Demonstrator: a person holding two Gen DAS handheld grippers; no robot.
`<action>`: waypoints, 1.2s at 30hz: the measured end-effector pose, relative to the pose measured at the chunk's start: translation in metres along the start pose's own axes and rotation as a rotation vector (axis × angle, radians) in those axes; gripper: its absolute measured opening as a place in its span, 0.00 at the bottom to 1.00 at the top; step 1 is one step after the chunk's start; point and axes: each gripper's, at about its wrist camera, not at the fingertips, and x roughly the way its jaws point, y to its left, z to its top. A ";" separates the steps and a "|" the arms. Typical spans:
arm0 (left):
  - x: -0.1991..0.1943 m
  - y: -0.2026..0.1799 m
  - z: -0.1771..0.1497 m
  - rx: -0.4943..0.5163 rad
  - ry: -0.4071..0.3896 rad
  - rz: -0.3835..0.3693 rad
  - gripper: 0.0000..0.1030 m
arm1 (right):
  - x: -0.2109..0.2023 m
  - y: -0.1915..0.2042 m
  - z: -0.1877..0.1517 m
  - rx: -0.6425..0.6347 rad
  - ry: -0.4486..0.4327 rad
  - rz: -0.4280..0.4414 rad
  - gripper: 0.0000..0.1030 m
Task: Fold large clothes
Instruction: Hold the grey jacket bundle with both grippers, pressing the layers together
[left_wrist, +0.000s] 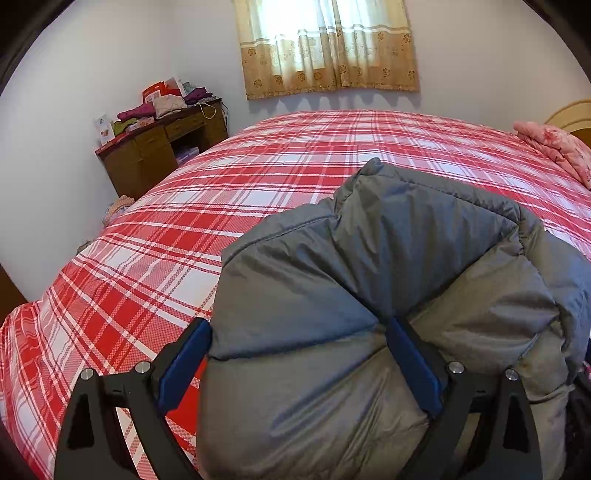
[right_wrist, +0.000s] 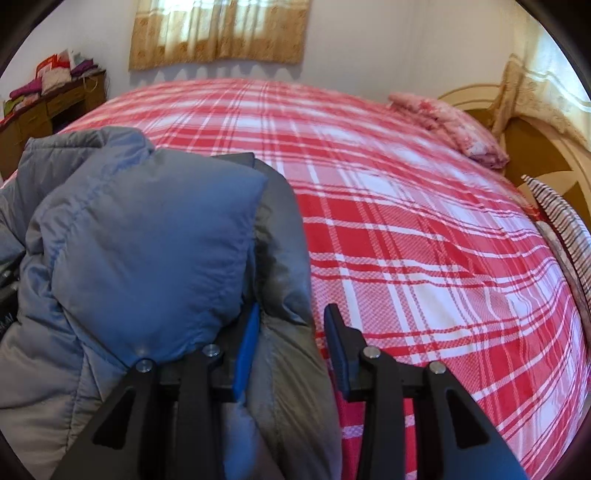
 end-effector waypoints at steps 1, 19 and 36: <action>0.000 -0.001 0.000 0.004 -0.003 0.007 0.94 | -0.003 -0.004 0.005 0.011 0.013 0.001 0.38; 0.002 0.008 -0.003 -0.043 0.019 -0.068 0.98 | -0.008 0.029 -0.004 -0.044 -0.114 -0.154 0.39; 0.011 0.003 -0.005 -0.023 0.075 -0.095 0.99 | 0.006 0.029 -0.006 -0.029 -0.084 -0.123 0.39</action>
